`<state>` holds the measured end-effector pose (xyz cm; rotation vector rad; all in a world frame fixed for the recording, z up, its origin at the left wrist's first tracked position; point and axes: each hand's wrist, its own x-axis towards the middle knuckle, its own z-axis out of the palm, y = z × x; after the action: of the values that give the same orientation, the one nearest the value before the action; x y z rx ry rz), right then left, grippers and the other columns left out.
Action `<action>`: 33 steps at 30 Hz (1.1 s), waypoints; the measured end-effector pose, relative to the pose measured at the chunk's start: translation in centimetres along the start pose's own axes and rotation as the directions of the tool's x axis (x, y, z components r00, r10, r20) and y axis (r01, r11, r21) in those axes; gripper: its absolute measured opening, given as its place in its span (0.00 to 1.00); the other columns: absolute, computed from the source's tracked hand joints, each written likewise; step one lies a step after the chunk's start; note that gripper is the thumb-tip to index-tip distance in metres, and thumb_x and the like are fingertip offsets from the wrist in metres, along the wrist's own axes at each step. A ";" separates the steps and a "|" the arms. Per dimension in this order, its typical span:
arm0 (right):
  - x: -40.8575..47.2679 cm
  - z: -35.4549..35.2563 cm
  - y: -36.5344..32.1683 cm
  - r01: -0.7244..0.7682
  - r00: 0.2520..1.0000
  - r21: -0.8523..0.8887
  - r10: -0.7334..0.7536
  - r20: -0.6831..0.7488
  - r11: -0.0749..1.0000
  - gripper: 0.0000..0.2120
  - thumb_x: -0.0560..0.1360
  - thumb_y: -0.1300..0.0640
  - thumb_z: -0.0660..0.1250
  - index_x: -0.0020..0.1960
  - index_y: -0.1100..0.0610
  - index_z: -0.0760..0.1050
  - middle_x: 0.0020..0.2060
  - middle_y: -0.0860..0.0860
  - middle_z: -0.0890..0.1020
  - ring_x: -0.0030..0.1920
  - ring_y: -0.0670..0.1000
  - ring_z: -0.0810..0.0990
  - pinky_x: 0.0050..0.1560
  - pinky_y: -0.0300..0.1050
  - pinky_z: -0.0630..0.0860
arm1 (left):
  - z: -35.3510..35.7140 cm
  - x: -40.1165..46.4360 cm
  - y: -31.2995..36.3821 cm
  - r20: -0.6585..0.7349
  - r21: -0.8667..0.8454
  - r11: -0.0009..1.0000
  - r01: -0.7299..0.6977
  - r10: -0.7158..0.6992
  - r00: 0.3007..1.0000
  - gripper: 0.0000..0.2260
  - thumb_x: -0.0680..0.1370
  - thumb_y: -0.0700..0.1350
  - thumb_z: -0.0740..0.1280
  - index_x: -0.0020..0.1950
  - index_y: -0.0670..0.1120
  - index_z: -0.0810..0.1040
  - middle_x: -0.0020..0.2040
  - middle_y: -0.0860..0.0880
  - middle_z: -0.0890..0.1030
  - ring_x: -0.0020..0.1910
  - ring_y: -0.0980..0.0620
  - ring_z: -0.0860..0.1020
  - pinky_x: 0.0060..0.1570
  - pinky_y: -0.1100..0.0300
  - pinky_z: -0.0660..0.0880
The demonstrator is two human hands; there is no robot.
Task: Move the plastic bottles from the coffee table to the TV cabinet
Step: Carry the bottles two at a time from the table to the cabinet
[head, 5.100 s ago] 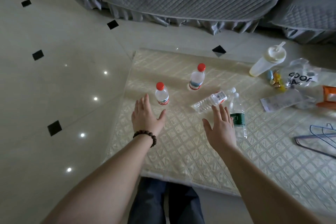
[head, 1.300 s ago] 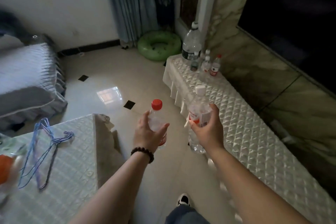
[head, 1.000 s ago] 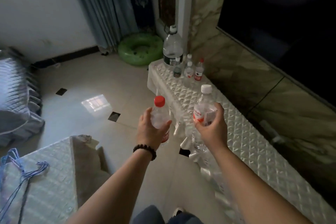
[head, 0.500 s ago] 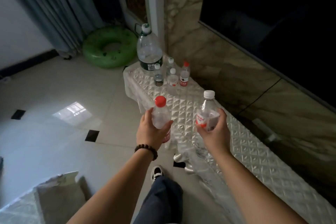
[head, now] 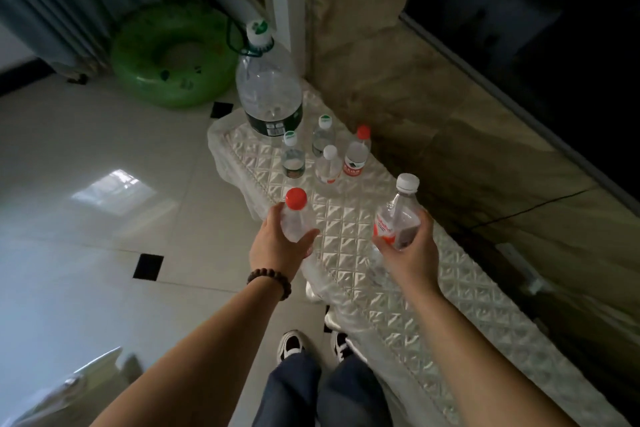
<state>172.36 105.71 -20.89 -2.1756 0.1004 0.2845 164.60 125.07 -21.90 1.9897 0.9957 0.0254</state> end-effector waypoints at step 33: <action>17.7 13.1 8.8 0.151 0.986 -0.088 -0.143 0.087 0.985 0.45 0.63 0.49 0.79 0.72 0.60 0.61 0.68 0.57 0.72 0.68 0.56 0.71 0.64 0.44 0.68 | 12.9 12.4 -5.0 -0.108 0.032 0.998 0.060 -0.056 0.993 0.44 0.66 0.61 0.75 0.75 0.53 0.56 0.73 0.51 0.68 0.71 0.48 0.67 0.67 0.45 0.67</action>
<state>185.81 111.87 -39.46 -2.2485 -0.1211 0.2969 174.61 125.55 -37.60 2.0075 1.1288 0.0842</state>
